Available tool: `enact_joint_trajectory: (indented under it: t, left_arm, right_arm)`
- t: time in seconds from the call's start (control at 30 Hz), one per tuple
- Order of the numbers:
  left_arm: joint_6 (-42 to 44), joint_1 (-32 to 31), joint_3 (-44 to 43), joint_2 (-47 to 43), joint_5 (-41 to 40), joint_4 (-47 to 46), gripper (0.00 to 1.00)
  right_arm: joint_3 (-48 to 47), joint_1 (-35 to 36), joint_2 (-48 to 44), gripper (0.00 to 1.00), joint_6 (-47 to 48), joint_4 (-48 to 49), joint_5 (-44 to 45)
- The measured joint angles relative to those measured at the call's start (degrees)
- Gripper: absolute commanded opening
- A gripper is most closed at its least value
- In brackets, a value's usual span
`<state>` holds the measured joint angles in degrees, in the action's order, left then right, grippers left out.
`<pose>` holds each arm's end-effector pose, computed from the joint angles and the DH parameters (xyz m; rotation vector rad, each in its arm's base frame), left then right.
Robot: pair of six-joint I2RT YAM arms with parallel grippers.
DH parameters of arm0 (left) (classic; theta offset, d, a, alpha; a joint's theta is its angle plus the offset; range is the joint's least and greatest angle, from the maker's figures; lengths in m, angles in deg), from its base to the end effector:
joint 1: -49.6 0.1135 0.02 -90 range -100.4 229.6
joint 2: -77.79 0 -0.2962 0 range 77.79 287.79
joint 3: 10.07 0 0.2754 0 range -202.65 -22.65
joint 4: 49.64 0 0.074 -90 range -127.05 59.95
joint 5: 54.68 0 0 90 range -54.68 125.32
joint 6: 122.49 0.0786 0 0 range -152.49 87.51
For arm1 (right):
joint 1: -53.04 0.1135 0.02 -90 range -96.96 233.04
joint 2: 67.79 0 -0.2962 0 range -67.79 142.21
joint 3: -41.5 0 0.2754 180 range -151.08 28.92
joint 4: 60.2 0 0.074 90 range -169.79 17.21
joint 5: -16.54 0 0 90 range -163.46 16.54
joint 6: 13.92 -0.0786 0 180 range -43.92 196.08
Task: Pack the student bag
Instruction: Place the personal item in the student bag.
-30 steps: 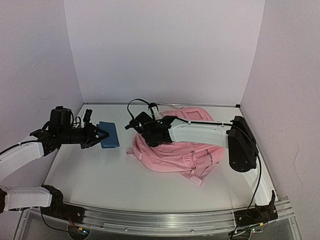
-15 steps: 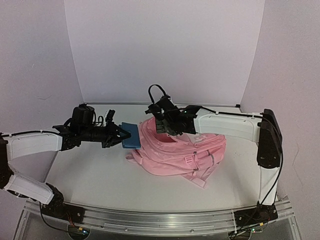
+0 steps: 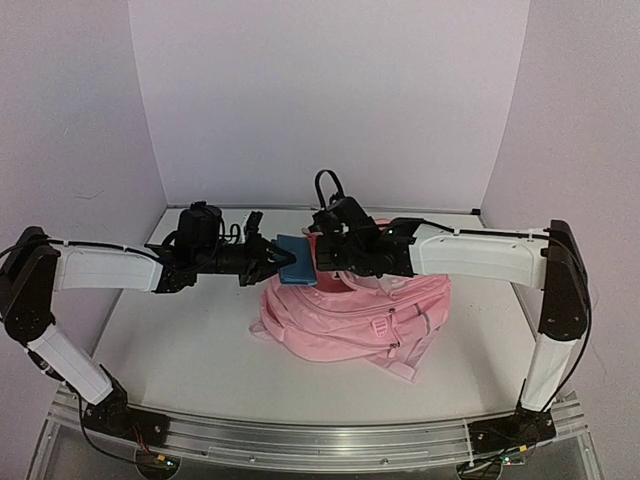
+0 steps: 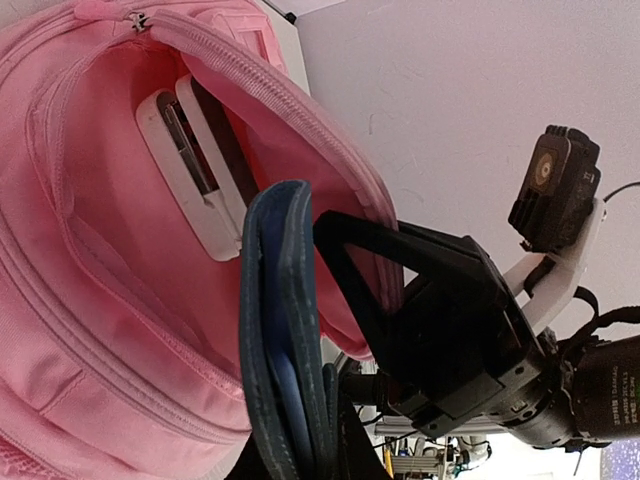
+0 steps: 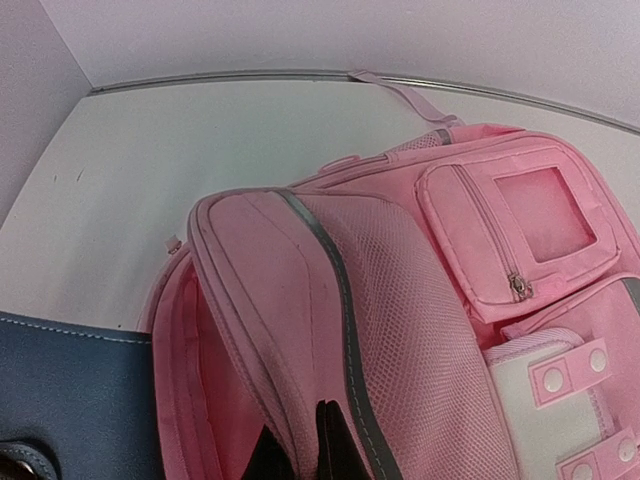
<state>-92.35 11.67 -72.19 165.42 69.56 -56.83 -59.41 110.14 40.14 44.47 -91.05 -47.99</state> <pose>0.2790 -0.2735 0.2472 0.0615 2.2321 -1.6276 0.2994 0.4006 0.2727 -0.2449 2.1709 0.3916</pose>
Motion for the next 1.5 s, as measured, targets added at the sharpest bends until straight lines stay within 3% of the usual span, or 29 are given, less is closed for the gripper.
enact_joint_trajectory:
  t: [0.53,1.07,1.37,1.5]
  left_arm:
    - [-7.51,-0.81,-3.48,13.09,-5.0,-6.44,0.0]
    - [-8.93,-2.95,-15.96,25.73,-6.15,-6.69,0.02]
    - [-0.87,-4.37,-16.07,21.93,-10.74,0.86,0.51]
    - [4.78,-4.9,-16.06,15.79,-14.12,8.62,0.62]
  right_arm:
    - [1.36,1.21,-0.79,0.0,-0.11,1.63,-0.43]
    - [1.97,2.67,-0.79,0.0,0.08,0.9,1.57]
    - [3.57,2.94,-0.79,0.0,-0.17,2.35,3.22]
    - [4.22,3.02,-0.91,0.0,-0.2,3.01,3.53]
